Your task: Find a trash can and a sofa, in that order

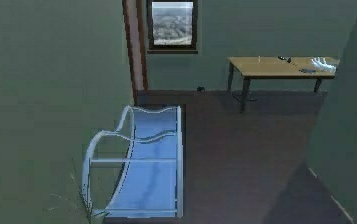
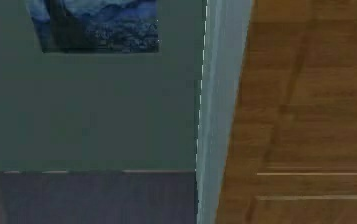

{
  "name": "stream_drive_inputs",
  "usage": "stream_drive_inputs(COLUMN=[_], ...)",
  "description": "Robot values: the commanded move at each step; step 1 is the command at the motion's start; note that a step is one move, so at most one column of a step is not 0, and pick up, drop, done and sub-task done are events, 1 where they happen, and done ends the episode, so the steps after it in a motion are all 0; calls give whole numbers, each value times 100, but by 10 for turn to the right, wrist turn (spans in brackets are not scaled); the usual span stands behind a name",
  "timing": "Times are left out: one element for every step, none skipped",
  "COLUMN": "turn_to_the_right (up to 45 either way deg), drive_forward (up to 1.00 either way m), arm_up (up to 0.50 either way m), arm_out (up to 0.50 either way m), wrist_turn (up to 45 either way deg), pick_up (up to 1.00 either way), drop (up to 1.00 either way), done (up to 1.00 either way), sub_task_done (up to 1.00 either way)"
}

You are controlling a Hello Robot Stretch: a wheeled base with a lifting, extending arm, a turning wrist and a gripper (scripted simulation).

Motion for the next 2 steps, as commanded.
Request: stream_drive_inputs(turn_to_the_right=[210,0], drive_forward=[0,100], arm_up=[0,0], arm_out=[0,0], wrist_turn=[0,0], pick_up=[0,0], drop=[0,0], done=[0,0], sub_task_done=[0,0])
